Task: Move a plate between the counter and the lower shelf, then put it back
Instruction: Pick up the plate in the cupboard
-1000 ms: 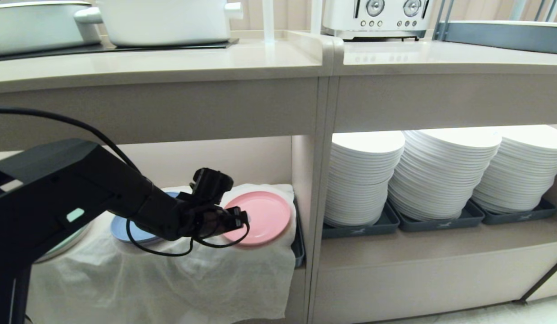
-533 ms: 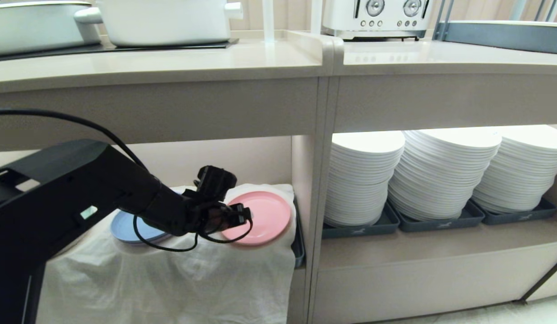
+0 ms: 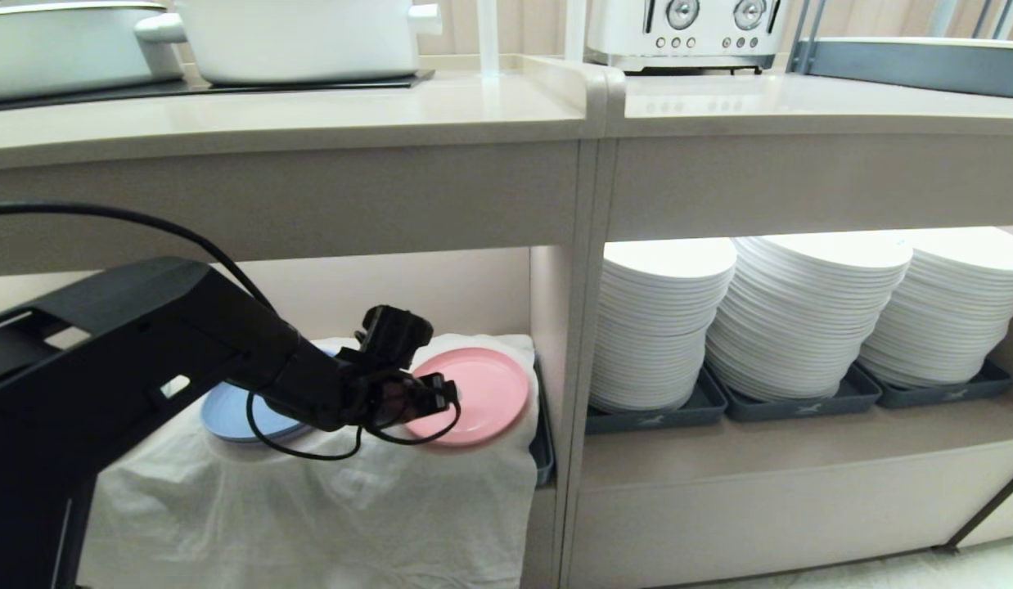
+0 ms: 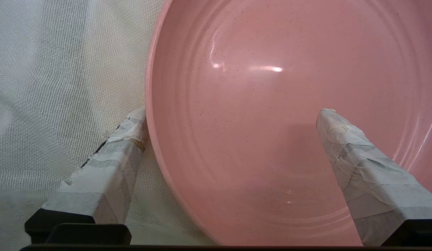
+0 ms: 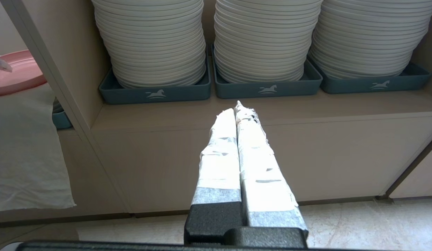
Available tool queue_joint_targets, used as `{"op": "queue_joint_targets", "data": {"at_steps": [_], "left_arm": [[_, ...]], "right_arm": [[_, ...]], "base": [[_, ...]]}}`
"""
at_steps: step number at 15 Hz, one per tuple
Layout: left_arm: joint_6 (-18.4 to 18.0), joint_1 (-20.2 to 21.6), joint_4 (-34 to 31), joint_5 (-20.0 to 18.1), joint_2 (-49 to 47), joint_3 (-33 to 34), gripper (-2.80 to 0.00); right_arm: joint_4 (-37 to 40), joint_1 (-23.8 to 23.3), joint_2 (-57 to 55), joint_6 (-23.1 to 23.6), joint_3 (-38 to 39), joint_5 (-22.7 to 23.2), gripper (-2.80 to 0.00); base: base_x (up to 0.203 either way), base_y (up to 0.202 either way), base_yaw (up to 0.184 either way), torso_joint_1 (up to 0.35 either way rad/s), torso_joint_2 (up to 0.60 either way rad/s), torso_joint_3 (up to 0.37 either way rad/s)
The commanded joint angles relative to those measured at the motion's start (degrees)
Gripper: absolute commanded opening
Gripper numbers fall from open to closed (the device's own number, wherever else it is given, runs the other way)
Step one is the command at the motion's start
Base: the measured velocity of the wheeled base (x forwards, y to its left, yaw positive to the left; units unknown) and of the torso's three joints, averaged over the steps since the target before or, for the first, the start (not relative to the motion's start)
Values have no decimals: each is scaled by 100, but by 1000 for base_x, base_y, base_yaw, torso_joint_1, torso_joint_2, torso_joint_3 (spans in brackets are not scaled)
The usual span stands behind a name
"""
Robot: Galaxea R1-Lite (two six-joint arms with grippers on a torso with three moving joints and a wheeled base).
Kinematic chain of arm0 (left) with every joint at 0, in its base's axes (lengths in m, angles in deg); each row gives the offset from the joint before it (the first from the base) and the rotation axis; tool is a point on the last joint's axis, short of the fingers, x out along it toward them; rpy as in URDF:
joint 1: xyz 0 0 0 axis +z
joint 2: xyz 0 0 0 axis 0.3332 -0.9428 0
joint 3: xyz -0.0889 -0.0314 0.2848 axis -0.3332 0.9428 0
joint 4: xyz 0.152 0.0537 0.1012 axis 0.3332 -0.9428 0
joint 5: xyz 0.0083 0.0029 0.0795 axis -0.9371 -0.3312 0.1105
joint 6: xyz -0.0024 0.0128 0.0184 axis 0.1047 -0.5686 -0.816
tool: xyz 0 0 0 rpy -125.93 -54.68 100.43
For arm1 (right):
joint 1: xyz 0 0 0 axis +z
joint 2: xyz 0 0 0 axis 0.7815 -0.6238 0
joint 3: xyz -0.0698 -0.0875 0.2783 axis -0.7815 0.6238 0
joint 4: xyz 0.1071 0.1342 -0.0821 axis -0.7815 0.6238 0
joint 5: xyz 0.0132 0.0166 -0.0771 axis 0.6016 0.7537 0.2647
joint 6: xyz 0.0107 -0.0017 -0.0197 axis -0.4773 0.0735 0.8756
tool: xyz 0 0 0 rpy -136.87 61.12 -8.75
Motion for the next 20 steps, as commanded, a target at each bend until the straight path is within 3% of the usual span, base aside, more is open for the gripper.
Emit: {"op": "queue_joint_targets", "data": {"at_steps": [1,6,7,20], "left_arm": [[19,1,11,7,-40,-28,0],[19,-1,20,112,-58,-28,0],[27,0,20,113,-58,-28,-280],[19,8,13,244,-65,-87,-280]], "right_arm": [[-2,2,0,1,0,0,-280],[-2,2,0,1,0,0,-280],[6,2,0,1,0,0,-280],[-1,0,0,1,0,0,-280]], "base": [[0,0,0,0,0,0],[0,0,0,0,0,0],[0,0,0,0,0,0],[0,0,0,0,0,0]]}}
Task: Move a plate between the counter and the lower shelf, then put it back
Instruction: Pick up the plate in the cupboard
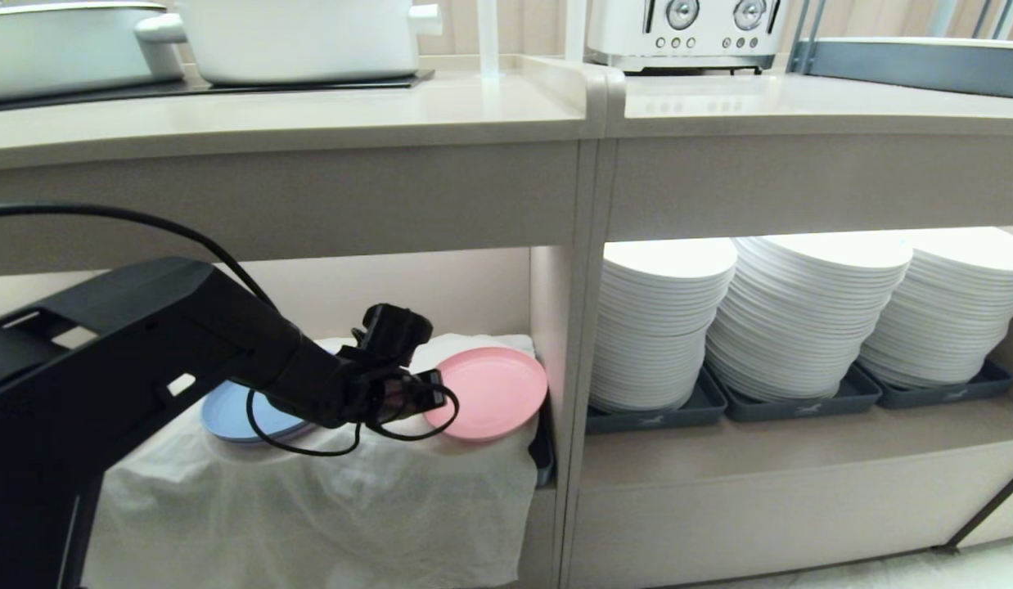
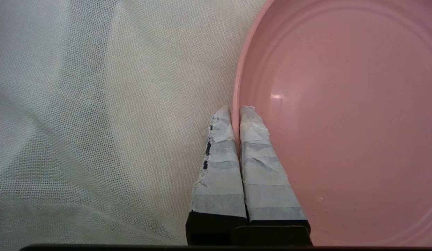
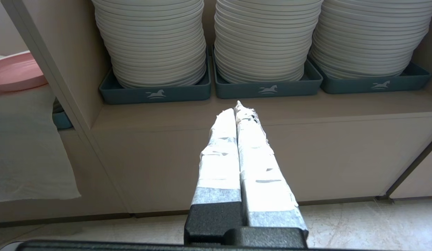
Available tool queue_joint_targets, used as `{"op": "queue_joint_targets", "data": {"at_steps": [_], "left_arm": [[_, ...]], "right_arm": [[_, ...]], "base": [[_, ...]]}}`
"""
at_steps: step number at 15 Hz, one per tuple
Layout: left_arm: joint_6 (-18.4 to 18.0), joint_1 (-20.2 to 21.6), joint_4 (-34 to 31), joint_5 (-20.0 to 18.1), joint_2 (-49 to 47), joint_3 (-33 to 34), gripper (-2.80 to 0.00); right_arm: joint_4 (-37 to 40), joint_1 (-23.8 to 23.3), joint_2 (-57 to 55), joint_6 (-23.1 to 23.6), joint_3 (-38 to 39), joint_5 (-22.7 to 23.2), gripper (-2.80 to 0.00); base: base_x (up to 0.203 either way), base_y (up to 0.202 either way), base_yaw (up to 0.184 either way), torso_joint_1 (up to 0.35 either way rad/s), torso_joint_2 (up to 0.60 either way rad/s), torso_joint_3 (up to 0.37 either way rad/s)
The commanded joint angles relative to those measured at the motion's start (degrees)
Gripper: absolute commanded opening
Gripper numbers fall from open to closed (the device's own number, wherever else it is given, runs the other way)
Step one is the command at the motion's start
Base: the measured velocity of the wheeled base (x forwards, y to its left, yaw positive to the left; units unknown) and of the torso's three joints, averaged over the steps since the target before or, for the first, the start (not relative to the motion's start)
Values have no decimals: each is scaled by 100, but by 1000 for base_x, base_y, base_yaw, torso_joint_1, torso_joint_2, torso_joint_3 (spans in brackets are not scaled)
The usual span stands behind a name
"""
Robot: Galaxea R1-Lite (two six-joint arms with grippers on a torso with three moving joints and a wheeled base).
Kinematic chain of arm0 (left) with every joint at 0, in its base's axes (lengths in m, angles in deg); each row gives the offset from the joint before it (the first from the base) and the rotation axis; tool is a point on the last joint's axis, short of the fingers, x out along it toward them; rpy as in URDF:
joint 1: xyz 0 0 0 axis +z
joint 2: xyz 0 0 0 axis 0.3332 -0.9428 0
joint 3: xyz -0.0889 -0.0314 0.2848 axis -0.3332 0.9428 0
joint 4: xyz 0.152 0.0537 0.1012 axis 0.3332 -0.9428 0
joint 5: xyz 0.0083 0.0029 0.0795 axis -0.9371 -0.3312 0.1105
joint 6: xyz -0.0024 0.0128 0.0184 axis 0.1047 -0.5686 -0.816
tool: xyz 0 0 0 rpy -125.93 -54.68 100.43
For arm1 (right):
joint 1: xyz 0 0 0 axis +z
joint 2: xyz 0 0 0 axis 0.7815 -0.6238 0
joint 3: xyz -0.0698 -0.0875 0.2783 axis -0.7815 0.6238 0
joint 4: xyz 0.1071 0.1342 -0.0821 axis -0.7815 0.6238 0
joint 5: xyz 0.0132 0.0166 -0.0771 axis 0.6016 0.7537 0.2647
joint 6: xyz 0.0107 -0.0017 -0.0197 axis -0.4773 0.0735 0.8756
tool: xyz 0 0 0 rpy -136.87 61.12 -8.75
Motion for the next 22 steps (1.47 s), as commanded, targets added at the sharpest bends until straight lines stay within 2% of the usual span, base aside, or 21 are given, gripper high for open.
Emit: {"op": "queue_joint_targets", "data": {"at_steps": [1,4,14,17,22], "left_arm": [[22,0,3,10,37,27,-280],[48,8,-9,63,152,182,-280],[244,-18,7,88,1088,1573,-280],[633,-70,3,97,1376,1877,-280],[832,-112,4,168,1803,2342,-280]], "right_arm": [[-2,-7,0,1,0,0,-280],[0,0,0,1,0,0,-280],[6,-8,0,1,0,-7,-280],[4,-1,0,1,0,0,-280],[3,0,0,1,0,-4,-280]], "base": [[0,0,0,0,0,0],[0,0,0,0,0,0],[0,0,0,0,0,0],[0,0,0,0,0,0],[0,0,0,0,0,0]]}}
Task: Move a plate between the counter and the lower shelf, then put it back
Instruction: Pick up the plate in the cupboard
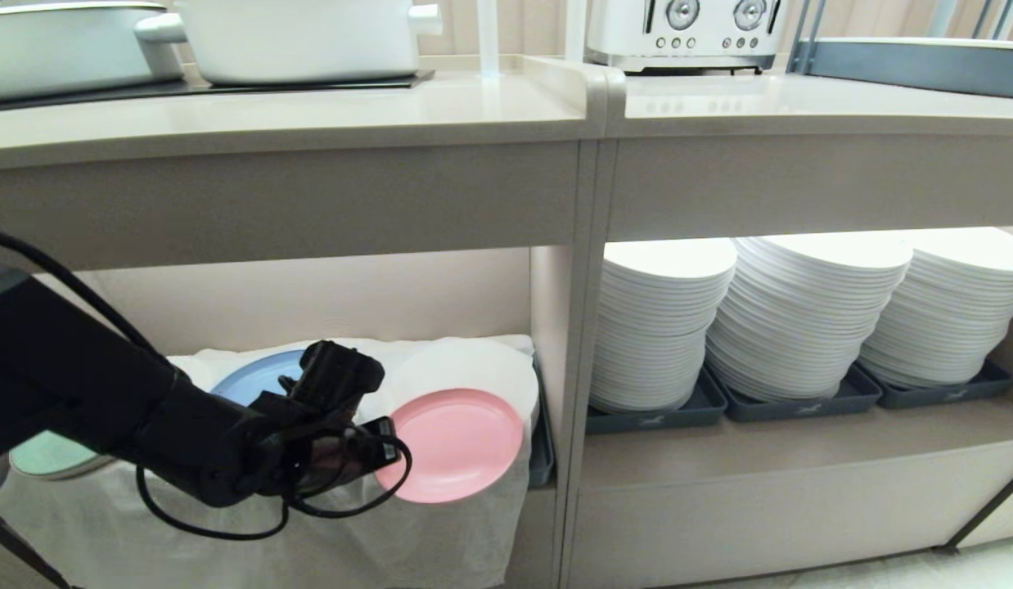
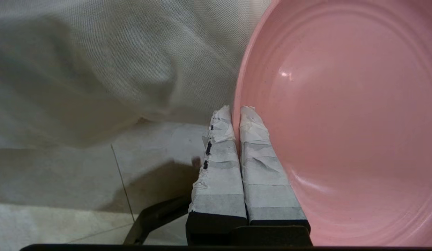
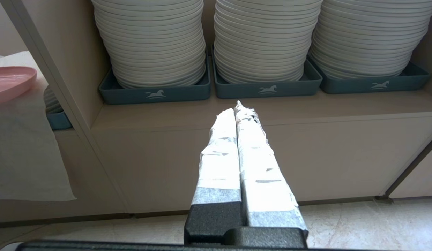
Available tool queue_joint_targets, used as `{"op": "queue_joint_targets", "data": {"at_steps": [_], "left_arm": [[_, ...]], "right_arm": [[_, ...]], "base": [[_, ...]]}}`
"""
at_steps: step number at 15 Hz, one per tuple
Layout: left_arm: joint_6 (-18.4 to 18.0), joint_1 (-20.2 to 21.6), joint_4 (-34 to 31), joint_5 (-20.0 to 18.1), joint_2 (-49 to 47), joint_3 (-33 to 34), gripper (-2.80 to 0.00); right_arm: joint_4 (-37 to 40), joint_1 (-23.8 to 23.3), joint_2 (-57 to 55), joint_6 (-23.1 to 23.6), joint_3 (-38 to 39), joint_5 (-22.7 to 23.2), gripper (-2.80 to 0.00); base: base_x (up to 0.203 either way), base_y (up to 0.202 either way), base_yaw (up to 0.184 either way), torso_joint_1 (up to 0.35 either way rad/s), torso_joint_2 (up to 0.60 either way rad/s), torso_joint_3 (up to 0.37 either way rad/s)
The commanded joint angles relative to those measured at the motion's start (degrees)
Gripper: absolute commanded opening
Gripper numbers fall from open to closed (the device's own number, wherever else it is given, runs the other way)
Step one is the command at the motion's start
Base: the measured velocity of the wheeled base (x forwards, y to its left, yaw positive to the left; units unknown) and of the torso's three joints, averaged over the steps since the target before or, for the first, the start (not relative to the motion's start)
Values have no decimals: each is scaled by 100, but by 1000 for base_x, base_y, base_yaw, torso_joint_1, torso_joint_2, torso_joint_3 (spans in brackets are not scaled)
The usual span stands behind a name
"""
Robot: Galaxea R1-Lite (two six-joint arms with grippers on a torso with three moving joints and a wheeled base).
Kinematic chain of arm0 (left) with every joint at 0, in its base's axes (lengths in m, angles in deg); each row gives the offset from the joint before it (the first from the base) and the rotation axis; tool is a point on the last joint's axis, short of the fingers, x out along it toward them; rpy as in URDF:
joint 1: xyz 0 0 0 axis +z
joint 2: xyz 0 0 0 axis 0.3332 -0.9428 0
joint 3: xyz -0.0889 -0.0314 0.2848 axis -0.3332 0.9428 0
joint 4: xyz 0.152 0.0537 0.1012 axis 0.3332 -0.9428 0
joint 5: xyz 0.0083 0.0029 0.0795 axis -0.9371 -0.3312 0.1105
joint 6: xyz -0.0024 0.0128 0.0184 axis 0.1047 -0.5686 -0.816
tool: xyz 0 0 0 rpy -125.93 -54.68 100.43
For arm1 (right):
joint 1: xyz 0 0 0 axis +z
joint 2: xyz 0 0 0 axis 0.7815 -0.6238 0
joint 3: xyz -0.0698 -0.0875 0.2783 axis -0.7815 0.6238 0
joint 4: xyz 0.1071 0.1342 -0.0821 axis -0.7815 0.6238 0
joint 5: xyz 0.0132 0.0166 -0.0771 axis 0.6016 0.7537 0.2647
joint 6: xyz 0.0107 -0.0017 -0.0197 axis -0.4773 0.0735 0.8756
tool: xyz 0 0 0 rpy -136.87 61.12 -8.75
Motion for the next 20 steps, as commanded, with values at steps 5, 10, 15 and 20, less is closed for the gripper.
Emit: {"op": "queue_joint_targets", "data": {"at_steps": [5,10,15,20], "left_arm": [[272,-71,33,86,492,373,-280],[581,-71,-1,113,795,614,-280],[764,-78,-6,132,1235,964,-280],[893,-192,-10,207,1807,1597,-280]], "right_arm": [[-5,-1,0,0,0,2,-280],[-5,7,0,0,0,2,-280],[-5,7,0,0,0,2,-280],[-1,3,0,0,0,2,-280]], "base": [[0,0,0,0,0,0],[0,0,0,0,0,0],[0,0,0,0,0,0],[0,0,0,0,0,0]]}}
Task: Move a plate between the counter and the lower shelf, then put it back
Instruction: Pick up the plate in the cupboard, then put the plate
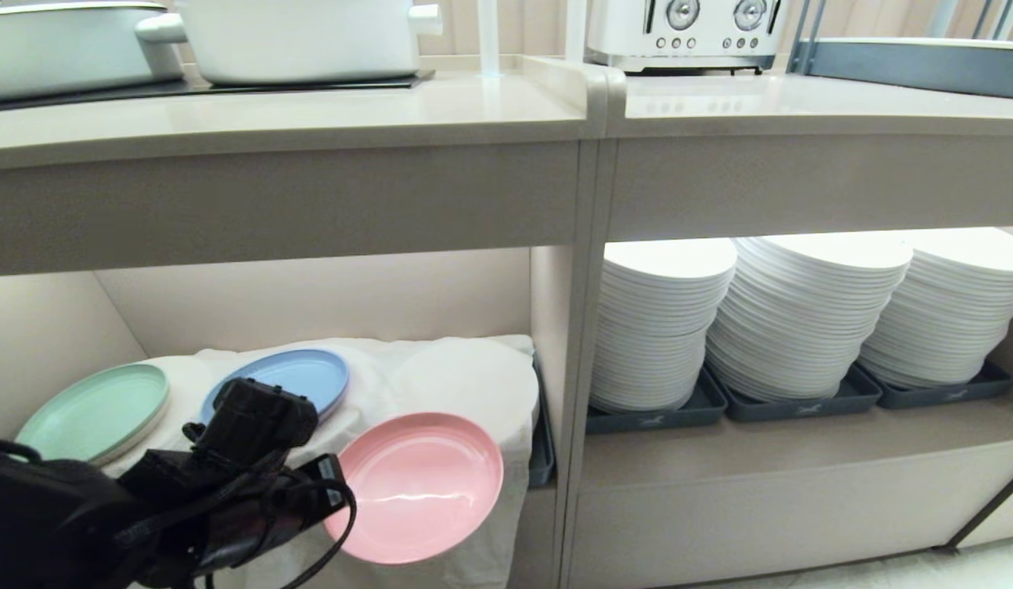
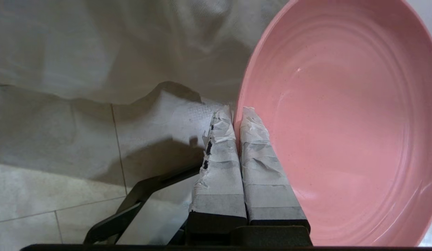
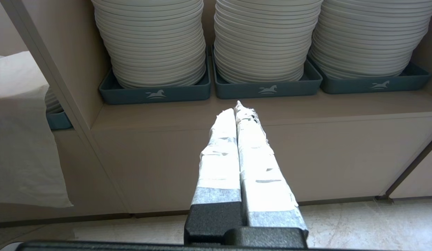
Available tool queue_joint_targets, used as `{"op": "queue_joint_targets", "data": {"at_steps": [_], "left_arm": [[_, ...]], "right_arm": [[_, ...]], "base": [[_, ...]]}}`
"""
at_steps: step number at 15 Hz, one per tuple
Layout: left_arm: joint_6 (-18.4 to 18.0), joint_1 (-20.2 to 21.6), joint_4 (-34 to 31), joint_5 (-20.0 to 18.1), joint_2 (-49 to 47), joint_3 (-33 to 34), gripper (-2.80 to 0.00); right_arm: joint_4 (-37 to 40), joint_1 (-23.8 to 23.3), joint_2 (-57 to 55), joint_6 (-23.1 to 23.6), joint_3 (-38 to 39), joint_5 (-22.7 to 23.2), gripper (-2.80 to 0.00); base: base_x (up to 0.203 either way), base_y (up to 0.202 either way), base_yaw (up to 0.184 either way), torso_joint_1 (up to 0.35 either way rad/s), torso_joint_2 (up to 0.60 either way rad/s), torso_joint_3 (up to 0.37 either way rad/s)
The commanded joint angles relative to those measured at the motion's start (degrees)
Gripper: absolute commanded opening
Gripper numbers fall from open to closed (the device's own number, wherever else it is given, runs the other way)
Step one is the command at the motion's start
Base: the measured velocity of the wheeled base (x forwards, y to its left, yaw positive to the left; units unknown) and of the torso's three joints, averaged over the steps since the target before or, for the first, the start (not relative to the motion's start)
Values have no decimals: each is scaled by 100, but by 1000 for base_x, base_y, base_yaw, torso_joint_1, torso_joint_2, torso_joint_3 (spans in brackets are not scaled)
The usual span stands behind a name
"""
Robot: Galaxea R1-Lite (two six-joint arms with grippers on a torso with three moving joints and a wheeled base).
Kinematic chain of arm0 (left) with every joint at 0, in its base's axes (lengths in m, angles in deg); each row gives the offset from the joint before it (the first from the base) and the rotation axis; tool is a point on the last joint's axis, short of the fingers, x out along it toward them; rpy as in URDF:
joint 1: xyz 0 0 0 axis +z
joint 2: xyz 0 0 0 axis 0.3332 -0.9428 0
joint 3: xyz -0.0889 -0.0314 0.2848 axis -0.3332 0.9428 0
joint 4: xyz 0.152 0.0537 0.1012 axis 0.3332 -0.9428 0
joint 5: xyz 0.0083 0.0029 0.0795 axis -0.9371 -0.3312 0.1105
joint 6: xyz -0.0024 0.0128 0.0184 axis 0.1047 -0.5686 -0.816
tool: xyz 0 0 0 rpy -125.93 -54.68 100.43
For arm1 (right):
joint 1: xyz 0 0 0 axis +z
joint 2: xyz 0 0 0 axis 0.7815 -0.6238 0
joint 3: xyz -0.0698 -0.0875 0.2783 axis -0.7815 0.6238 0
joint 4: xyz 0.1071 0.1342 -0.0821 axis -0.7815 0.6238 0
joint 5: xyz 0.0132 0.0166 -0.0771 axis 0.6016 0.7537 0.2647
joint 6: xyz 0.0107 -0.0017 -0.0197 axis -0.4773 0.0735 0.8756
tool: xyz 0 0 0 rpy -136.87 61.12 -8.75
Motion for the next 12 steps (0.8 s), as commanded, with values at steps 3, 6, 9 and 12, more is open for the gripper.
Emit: {"op": "queue_joint_targets", "data": {"at_steps": [3,6,9,12], "left_arm": [[32,-15,0,55,497,299,-280],[25,-7,-10,67,695,461,-280],[16,-7,-12,75,928,676,-280],[-3,-7,-290,82,1184,788,-280]], "right_arm": [[0,-3,0,2,0,0,-280],[-4,5,0,2,0,0,-280],[4,5,0,2,0,0,-280],[-4,5,0,2,0,0,-280]], "base": [[0,0,0,0,0,0],[0,0,0,0,0,0],[0,0,0,0,0,0],[0,0,0,0,0,0]]}}
